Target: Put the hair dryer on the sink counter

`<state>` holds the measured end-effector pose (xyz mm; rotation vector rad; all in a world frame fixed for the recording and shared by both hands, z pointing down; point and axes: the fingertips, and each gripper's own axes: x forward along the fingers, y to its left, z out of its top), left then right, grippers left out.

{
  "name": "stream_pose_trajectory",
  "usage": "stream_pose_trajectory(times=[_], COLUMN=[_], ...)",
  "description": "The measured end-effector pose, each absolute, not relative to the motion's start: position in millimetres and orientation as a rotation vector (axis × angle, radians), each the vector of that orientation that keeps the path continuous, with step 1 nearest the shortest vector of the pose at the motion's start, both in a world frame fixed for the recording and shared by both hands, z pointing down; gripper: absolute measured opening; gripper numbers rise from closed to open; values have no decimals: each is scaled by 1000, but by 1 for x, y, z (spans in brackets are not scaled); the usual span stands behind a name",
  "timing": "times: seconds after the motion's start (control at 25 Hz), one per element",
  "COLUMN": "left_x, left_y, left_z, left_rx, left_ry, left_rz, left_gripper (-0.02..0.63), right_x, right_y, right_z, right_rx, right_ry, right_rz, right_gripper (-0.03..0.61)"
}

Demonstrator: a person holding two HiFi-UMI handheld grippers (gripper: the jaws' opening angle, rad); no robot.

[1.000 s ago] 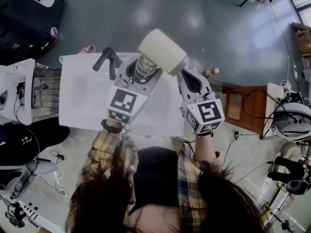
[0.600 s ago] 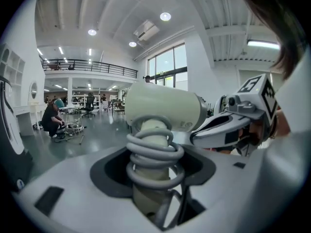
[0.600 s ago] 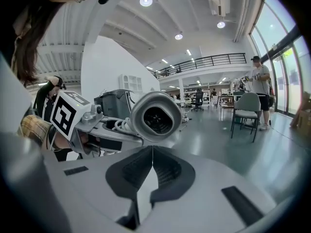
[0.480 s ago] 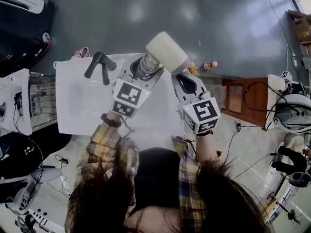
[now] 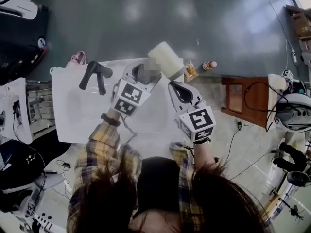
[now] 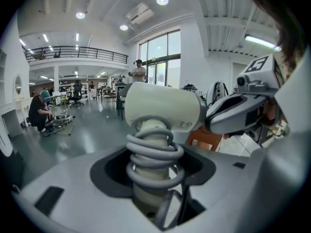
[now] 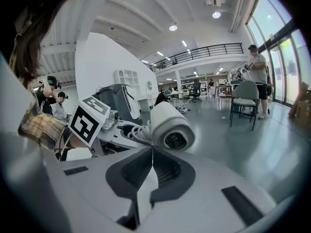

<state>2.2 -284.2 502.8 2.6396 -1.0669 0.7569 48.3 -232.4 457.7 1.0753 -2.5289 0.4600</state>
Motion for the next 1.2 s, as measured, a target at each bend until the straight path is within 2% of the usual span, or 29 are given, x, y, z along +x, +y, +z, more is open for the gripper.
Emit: stream_pose_trajectory(times=[0.56,1.2], left_x=[17,25], left_y=[-273,-271], left_z=[588,625], left_rx=[2574,2526], left_ry=[-804,-638], left_rz=[978,1135], left_gripper=[272,272], right_x=[52,48], right_y=[-239,-244], right_z=[472,485], right_rx=[1102,1076], right_ry=[-2507,-2497], right_rz=[503,526], right_gripper=[15,15])
